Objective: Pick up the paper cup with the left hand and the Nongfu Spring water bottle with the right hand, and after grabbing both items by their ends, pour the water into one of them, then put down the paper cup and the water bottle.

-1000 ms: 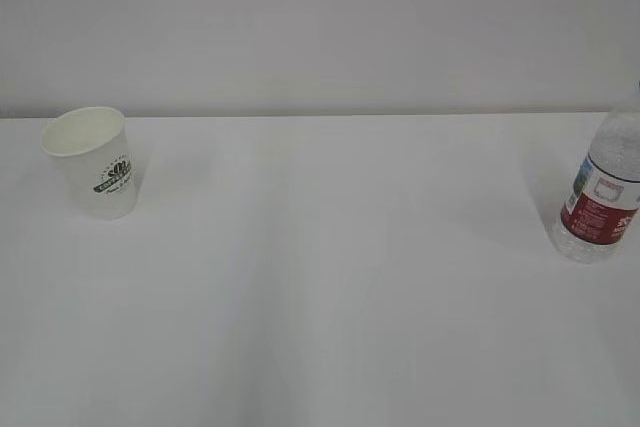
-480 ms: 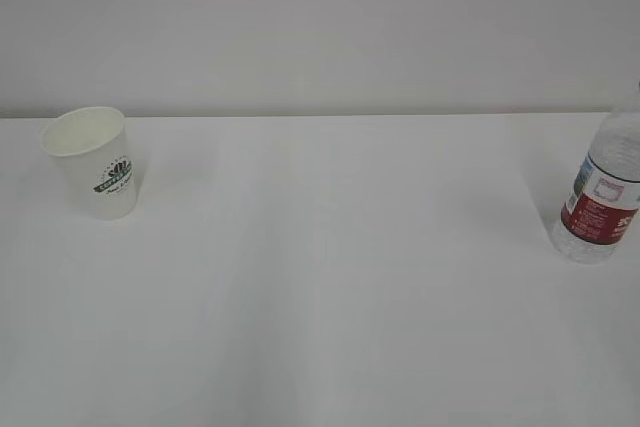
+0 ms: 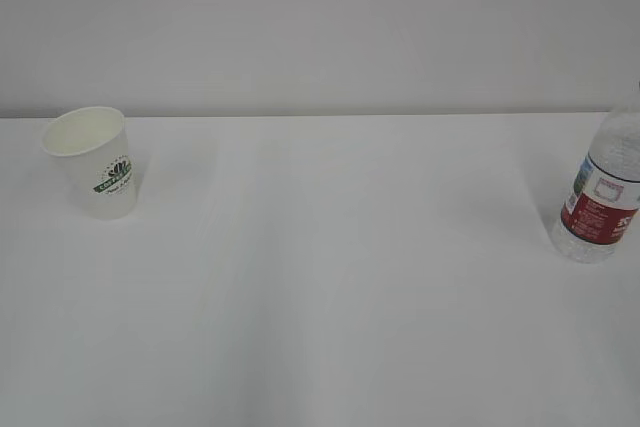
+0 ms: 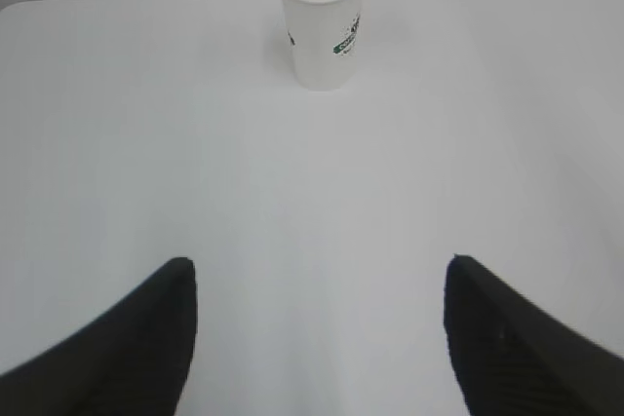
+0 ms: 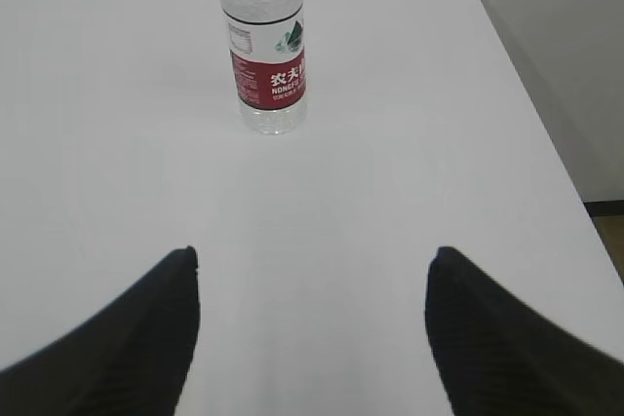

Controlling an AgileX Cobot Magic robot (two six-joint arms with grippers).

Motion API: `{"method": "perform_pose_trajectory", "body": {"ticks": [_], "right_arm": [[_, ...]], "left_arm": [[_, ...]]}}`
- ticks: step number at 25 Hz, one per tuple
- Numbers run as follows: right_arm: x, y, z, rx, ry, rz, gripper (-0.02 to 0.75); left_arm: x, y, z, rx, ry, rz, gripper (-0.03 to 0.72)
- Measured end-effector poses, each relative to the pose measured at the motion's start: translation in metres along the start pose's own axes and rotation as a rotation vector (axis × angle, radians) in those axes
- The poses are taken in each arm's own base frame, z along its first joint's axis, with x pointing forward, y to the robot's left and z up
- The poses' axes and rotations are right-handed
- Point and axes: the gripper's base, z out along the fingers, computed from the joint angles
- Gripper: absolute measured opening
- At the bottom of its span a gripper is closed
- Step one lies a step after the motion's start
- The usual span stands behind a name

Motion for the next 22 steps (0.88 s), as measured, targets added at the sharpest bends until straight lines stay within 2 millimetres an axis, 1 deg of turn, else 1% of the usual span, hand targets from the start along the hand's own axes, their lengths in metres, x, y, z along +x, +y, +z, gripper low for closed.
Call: {"method": "perform_pose_trajectory", "body": {"ticks": [9, 15, 19, 22], "right_arm": [[0.000, 0.000, 0.000, 0.000, -0.002, -0.002, 0.541], [-0.009, -0.001, -0.010, -0.002, -0.064, -0.005, 0.541], [-0.011, -0.001, -0.011, -0.003, -0.080, -0.005, 0.541], [-0.014, -0.001, -0.011, -0.006, -0.109, -0.007, 0.541]], "left_arm": [[0.000, -0.001, 0.000, 0.008, 0.000, -0.004, 0.572], [0.000, -0.001, -0.001, 0.009, 0.000, -0.005, 0.570], [-0.008, -0.001, -0.008, 0.010, -0.031, -0.004, 0.570], [-0.014, -0.001, -0.004, 0.009, -0.002, -0.005, 0.570]]}}
